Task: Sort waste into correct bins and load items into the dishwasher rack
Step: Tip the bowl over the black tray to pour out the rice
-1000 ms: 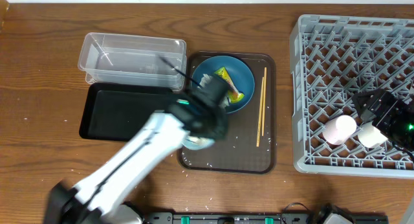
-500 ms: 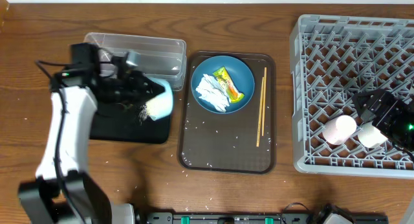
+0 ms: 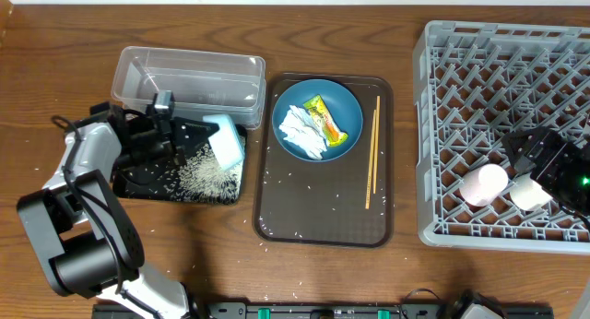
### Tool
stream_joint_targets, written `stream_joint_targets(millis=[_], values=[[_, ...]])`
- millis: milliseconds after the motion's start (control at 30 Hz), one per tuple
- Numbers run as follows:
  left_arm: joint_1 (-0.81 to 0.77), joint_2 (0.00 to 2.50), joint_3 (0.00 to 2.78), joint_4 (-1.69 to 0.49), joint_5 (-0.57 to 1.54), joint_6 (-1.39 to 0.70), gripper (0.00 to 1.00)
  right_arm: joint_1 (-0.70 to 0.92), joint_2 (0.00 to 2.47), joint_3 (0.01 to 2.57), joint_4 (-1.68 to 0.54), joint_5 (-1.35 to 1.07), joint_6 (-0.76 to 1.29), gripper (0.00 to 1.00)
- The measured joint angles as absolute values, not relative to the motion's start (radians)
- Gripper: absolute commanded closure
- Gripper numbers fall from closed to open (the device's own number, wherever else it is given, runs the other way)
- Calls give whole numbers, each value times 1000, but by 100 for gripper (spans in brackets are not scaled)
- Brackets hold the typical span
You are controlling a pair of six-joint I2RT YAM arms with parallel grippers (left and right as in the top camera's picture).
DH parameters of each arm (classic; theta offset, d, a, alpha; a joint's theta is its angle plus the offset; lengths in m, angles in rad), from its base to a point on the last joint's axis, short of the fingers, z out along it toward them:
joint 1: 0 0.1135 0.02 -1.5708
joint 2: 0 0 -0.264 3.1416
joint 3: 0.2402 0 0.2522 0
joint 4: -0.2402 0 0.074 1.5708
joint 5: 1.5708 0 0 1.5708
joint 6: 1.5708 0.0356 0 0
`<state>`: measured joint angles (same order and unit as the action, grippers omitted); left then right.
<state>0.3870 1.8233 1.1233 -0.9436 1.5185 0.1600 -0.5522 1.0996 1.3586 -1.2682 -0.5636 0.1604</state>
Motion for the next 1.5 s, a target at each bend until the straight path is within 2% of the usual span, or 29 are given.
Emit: stream_joint_targets(millis=[533, 633, 833, 1067, 1200, 1500], values=[[410, 1823, 1123, -982, 1539, 247, 94, -552, 1100, 1359, -1268, -564, 160, 10], [409, 1821, 1122, -1074, 1542, 268, 94, -552, 1100, 1359, -1269, -564, 160, 9], [411, 1812, 1121, -1126, 1540, 316, 94, -552, 1100, 1359, -1271, -564, 168, 9], [413, 1802, 1121, -1108, 1541, 365, 94, -552, 1100, 1359, -1274, -564, 172, 9], [408, 1795, 1120, -1228, 1540, 455, 94, -552, 1100, 1359, -1279, -563, 172, 9], [336, 1678, 1120, -1312, 1455, 560, 94, -552, 1100, 1359, -1282, -564, 172, 9]])
